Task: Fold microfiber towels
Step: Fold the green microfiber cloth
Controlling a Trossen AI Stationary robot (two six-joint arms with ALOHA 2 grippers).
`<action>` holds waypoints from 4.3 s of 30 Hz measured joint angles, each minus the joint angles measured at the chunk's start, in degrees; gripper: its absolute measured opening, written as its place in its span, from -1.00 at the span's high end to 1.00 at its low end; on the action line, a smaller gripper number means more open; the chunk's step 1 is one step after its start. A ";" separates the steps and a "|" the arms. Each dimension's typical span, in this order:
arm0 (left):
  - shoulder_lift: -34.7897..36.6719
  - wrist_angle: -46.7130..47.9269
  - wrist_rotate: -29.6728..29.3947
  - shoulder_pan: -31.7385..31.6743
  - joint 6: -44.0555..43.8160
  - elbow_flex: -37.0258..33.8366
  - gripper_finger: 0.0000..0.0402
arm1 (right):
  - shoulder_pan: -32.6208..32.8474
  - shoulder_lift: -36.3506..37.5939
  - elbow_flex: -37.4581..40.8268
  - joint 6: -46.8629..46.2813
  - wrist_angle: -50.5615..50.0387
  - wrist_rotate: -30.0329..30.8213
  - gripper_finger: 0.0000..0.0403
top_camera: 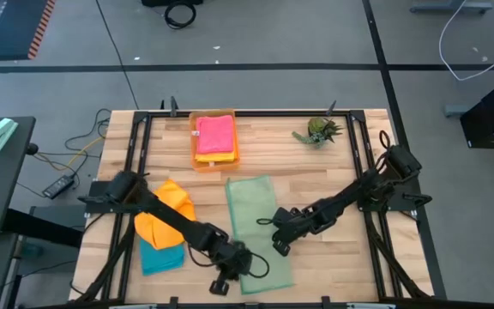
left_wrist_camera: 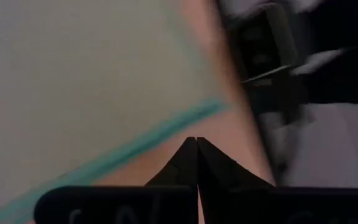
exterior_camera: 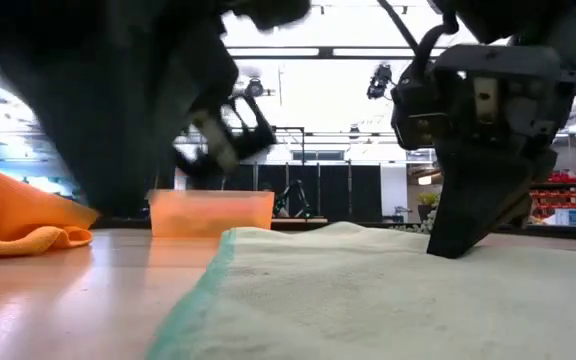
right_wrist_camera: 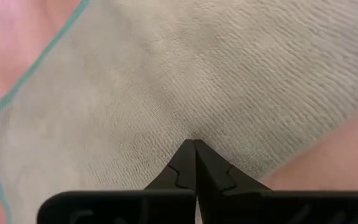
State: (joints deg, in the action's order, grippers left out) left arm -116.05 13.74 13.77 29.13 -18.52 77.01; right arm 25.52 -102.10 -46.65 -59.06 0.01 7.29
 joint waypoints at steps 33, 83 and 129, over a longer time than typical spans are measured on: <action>2.94 -24.88 -16.98 8.40 32.74 -11.52 0.49 | 25.72 -0.47 -2.44 32.93 11.92 10.64 0.65; -5.72 -22.69 -8.56 4.73 22.32 -7.93 0.65 | 22.34 -7.13 -2.41 42.99 15.98 4.92 0.21; 14.60 -6.21 -32.12 3.61 -29.66 -8.17 1.00 | 3.18 23.10 -2.36 16.83 -17.46 0.53 0.97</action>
State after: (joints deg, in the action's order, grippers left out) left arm -101.45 7.53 -18.35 32.74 -48.18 68.84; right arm 28.70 -79.00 -49.01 -42.23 -17.45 7.82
